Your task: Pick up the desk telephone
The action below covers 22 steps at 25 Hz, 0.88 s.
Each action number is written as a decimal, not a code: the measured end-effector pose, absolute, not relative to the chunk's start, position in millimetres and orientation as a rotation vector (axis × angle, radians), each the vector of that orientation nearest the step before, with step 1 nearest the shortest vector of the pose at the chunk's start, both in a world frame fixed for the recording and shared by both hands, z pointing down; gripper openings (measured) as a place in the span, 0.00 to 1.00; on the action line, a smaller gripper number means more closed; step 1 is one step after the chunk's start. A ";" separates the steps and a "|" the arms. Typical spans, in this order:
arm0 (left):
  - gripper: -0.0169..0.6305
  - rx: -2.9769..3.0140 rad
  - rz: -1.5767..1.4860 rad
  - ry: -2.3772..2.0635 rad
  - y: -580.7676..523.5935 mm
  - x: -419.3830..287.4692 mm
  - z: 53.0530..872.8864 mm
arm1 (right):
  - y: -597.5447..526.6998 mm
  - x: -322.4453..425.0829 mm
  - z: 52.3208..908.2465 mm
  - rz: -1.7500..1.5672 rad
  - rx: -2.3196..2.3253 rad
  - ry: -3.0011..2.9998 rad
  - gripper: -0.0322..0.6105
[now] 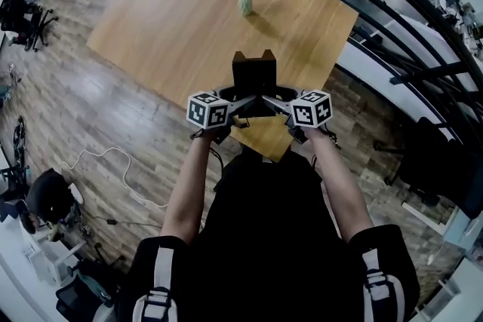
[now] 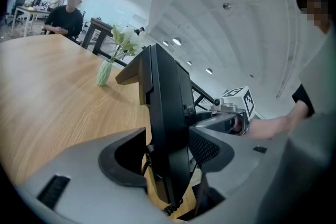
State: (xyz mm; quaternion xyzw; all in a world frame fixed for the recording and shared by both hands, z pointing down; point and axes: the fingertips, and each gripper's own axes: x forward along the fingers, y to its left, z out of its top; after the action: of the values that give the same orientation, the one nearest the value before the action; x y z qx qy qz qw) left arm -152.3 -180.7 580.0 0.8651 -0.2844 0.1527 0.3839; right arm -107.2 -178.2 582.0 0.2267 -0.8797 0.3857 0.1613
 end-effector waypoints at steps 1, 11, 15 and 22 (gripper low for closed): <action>0.44 2.204 0.384 -0.739 -179.1 -149.7 576.3 | -176.8 -104.6 578.8 1.099 0.635 -2.519 0.38; 0.44 2.201 0.358 -0.857 -165.7 -116.1 551.0 | -167.1 -70.6 554.9 1.042 0.513 -2.563 0.38; 0.44 2.192 0.347 -0.898 -156.2 -104.3 548.4 | -159.1 -59.2 552.0 0.995 0.463 -2.572 0.38; 0.44 2.184 0.326 -0.946 -136.2 -84.3 543.2 | -140.8 -39.4 547.3 0.967 0.418 -2.588 0.38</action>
State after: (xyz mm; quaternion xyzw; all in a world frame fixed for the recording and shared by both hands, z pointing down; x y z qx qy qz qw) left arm -84.3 -136.2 543.2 0.8478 -0.3671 0.1267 0.3612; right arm -39.4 -140.8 547.3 0.1473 -0.9122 0.3409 0.1730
